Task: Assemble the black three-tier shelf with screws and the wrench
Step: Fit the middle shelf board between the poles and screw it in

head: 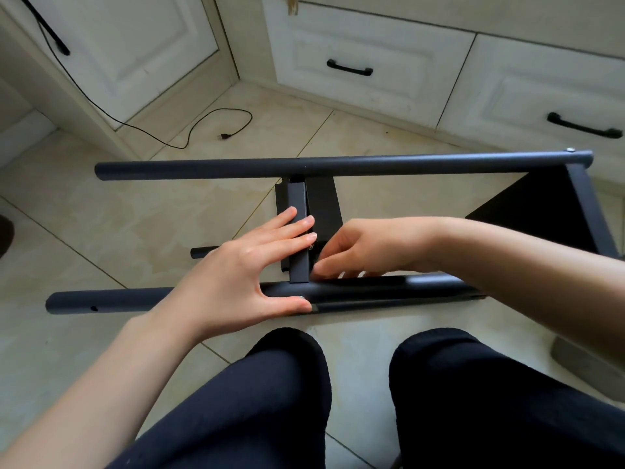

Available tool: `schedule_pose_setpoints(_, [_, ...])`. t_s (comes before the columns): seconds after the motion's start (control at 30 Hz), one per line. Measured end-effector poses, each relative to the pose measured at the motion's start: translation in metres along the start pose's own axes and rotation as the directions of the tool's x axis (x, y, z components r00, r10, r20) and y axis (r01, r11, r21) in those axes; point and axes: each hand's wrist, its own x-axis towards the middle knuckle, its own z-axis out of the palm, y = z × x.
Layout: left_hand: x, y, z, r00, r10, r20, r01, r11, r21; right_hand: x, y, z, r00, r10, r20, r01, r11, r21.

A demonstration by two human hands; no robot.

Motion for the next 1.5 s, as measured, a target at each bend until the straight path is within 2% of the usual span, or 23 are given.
schedule_pose_setpoints(0.1, [-0.002, 0.001, 0.000, 0.999, -0.031, 0.010, 0.031, 0.999, -0.027, -0.017, -0.003, 0.007, 0.997, -0.053, -0.051, 0.036, 0.956, -0.292])
schedule_pose_setpoints(0.17, [-0.003, 0.003, -0.001, 0.998, -0.056, 0.024, 0.057, 0.998, -0.029, -0.028, -0.005, 0.014, 0.997, -0.039, -0.068, 0.010, 0.923, -0.384])
schedule_pose_setpoints(0.33, [-0.012, 0.014, -0.003, 0.992, -0.129, -0.003, 0.128, 0.992, -0.005, -0.039, -0.009, 0.028, 0.984, -0.042, -0.171, -0.028, 0.922, -0.386])
schedule_pose_setpoints(0.47, [-0.033, 0.023, -0.001, 0.948, -0.243, -0.205, 0.236, 0.970, -0.060, -0.041, -0.007, 0.030, 0.971, -0.026, -0.237, -0.057, 0.939, -0.340])
schedule_pose_setpoints(0.53, [-0.046, 0.028, 0.001, 0.884, -0.360, -0.300, 0.306, 0.928, -0.210, -0.041, -0.005, 0.030, 0.967, -0.020, -0.253, -0.065, 0.944, -0.324])
schedule_pose_setpoints(0.6, [-0.054, 0.032, 0.003, 0.800, -0.512, -0.313, 0.322, 0.806, -0.496, -0.041, -0.004, 0.031, 0.965, -0.026, -0.261, -0.063, 0.943, -0.326])
schedule_pose_setpoints(0.67, [-0.059, 0.036, 0.005, 0.702, -0.658, -0.271, 0.247, 0.582, -0.775, -0.040, -0.003, 0.031, 0.964, -0.030, -0.262, -0.061, 0.942, -0.330])
schedule_pose_setpoints(0.7, [-0.061, 0.037, 0.005, 0.657, -0.723, -0.213, 0.232, 0.463, -0.856, -0.039, -0.002, 0.032, 0.964, -0.030, -0.263, -0.060, 0.942, -0.330])
schedule_pose_setpoints(0.8, [-0.066, 0.035, 0.009, 0.554, -0.824, 0.119, 0.351, 0.101, -0.931, -0.039, -0.001, 0.033, 0.962, -0.039, -0.270, -0.054, 0.943, -0.329])
schedule_pose_setpoints(0.87, [-0.066, 0.031, 0.014, 0.505, -0.792, 0.343, 0.401, -0.136, -0.906, -0.040, -0.001, 0.031, 0.961, -0.049, -0.272, -0.044, 0.945, -0.325])
schedule_pose_setpoints(0.9, [-0.064, 0.029, 0.015, 0.496, -0.776, 0.389, 0.367, -0.219, -0.904, -0.042, 0.000, 0.029, 0.963, -0.060, -0.261, -0.031, 0.943, -0.330])
schedule_pose_setpoints(0.97, [-0.057, 0.025, 0.019, 0.486, -0.793, 0.368, 0.193, -0.313, -0.930, -0.044, 0.000, 0.026, 0.974, -0.085, -0.209, 0.003, 0.933, -0.361])
schedule_pose_setpoints(1.03, [-0.049, 0.021, 0.022, 0.455, -0.834, 0.313, 0.006, -0.348, -0.937, -0.045, 0.000, 0.025, 0.982, -0.102, -0.157, 0.033, 0.919, -0.393])
schedule_pose_setpoints(1.1, [-0.041, 0.020, 0.025, 0.439, -0.852, 0.285, -0.070, -0.349, -0.935, -0.044, 0.001, 0.024, 0.982, -0.117, -0.151, 0.046, 0.913, -0.405])
schedule_pose_setpoints(1.5, [-0.023, 0.019, 0.031, 0.444, -0.887, 0.129, -0.107, -0.196, -0.975, -0.039, 0.005, 0.008, 0.970, -0.126, -0.210, 0.028, 0.908, -0.418])
